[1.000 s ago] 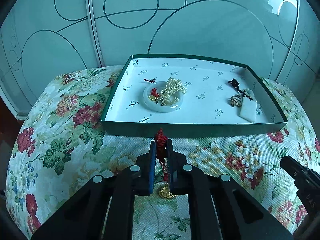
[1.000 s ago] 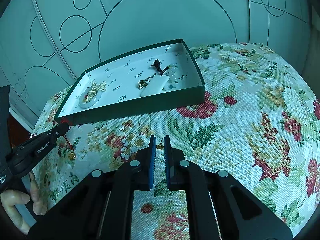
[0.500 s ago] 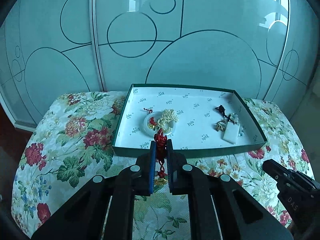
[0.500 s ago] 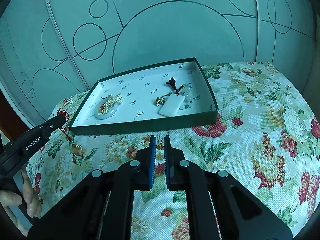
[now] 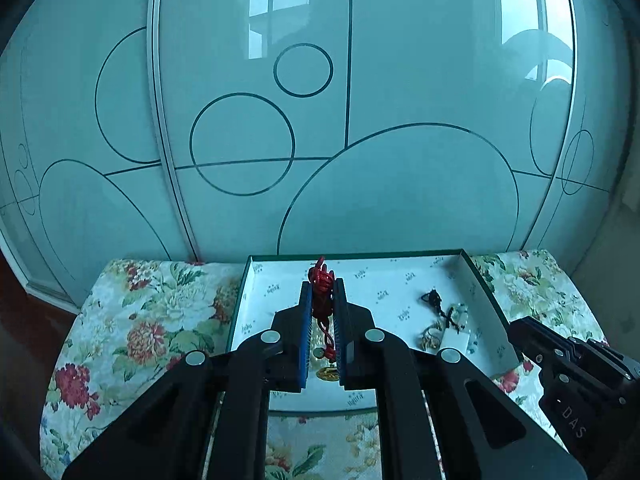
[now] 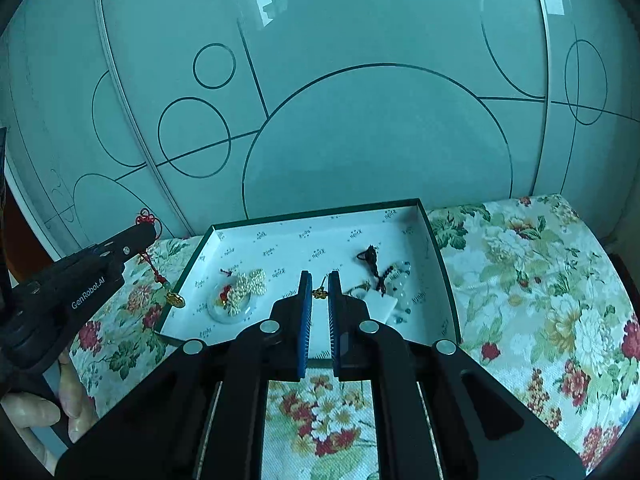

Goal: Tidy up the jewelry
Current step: 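Carry the red tassel pendant and gold charm over the green box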

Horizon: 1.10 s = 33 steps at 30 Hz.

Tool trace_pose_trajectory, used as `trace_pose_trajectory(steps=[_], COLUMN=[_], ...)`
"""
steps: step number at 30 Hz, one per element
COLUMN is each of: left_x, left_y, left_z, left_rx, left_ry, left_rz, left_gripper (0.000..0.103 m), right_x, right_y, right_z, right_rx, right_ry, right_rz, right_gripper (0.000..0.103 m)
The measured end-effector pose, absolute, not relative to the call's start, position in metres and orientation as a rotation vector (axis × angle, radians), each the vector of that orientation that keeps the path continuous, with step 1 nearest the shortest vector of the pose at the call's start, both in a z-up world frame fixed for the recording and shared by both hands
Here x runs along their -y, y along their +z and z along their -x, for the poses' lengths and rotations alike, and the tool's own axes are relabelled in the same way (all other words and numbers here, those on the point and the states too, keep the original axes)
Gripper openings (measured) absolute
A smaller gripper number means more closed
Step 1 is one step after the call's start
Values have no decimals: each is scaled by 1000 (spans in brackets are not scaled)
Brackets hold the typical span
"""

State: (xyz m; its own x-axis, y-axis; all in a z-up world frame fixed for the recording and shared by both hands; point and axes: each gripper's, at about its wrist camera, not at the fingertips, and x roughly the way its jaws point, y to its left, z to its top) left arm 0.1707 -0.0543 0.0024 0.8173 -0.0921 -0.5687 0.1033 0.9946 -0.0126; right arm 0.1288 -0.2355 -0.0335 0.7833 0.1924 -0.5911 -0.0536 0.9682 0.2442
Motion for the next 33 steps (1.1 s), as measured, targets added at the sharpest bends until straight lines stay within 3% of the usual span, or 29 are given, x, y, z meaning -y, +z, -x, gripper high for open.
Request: trace_pose_trajectory(steps=[6, 17, 30, 31, 33], left_x=[56, 57, 52, 53, 54], left_y=[-17, -104, -124, -124, -125], left_z=[-207, -249, -259, -259, -259], left_rx=[-643, -815, -853, -855, -857], left_ry=[-99, -49, -46, -49, -51], left_rz=[-16, -59, -55, -56, -58], left_gripper=[10, 10, 12, 12, 13], right_x=[232, 219, 214, 214, 214], right_y=[-44, -121, -135, -135, -134], right_z=[-167, -215, -230, -229, -229], right_rx=[-680, -867, -885, -884, -881], right_ry=[117, 85, 61, 60, 61], right_rz=[-204, -159, -132, -130, -133], right_gripper=[8, 8, 10, 11, 23])
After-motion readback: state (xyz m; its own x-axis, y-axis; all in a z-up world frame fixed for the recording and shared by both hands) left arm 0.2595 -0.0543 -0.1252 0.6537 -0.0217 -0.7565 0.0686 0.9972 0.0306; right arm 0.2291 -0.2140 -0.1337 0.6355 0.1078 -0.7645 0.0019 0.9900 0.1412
